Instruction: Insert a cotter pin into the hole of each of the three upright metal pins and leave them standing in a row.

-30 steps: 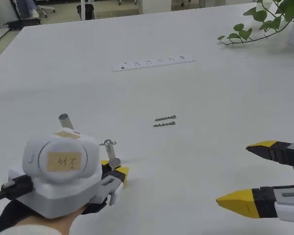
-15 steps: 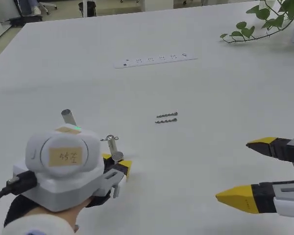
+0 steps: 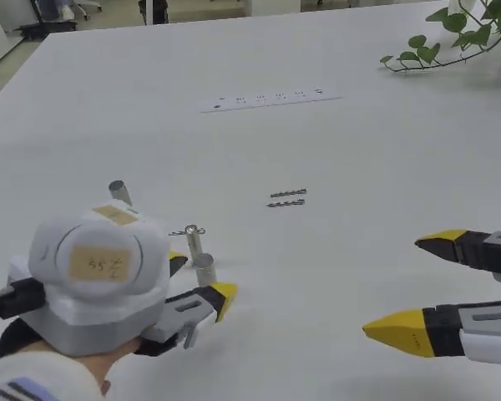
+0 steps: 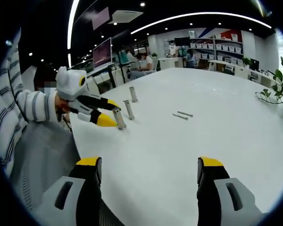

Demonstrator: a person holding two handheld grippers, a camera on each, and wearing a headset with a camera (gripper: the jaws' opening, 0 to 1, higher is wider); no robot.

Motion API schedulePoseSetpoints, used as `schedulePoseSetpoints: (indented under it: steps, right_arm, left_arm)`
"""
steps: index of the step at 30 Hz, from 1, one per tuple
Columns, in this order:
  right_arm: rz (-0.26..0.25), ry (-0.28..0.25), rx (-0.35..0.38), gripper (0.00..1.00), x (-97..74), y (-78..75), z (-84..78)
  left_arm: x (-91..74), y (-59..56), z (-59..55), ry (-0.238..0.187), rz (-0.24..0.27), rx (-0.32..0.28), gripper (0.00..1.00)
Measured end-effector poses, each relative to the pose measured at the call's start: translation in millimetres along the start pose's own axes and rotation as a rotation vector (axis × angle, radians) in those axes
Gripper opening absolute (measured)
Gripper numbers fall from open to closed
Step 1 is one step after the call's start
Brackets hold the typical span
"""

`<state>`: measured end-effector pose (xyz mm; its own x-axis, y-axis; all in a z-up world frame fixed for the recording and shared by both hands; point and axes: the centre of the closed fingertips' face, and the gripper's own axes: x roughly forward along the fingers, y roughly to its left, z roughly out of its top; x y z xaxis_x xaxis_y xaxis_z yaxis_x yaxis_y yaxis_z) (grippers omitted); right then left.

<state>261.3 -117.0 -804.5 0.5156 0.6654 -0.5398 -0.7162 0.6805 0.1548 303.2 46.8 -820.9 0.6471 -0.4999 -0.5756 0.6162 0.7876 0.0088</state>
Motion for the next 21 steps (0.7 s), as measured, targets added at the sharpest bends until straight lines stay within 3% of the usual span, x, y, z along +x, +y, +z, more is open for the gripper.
schedulePoseSetpoints:
  steps: [3,8,12,17,21]
  right_arm:
    - [0.005,0.014,0.000,0.85,2.0,0.3,-3.9]
    - [0.018,0.023,0.020,0.85,3.6,1.3,-10.2]
    - [0.030,0.037,0.035,0.85,5.7,2.7,-16.3]
    - [0.048,0.062,0.034,0.85,8.3,5.6,-21.3]
    - [0.062,0.082,0.019,0.85,9.4,7.0,-21.3]
  left_arm:
    - [-7.6,-3.7,7.7,-0.063,-0.049,-0.053,0.62]
    - [-21.3,-1.9,13.3,-0.076,-0.087,-0.026,0.93]
    - [-31.8,-0.4,17.7,-0.090,-0.123,0.037,0.99]
    - [-41.5,-3.8,18.7,-0.118,-0.184,0.028,0.99]
    - [-45.0,-4.3,10.6,-0.106,-0.201,0.026,0.99]
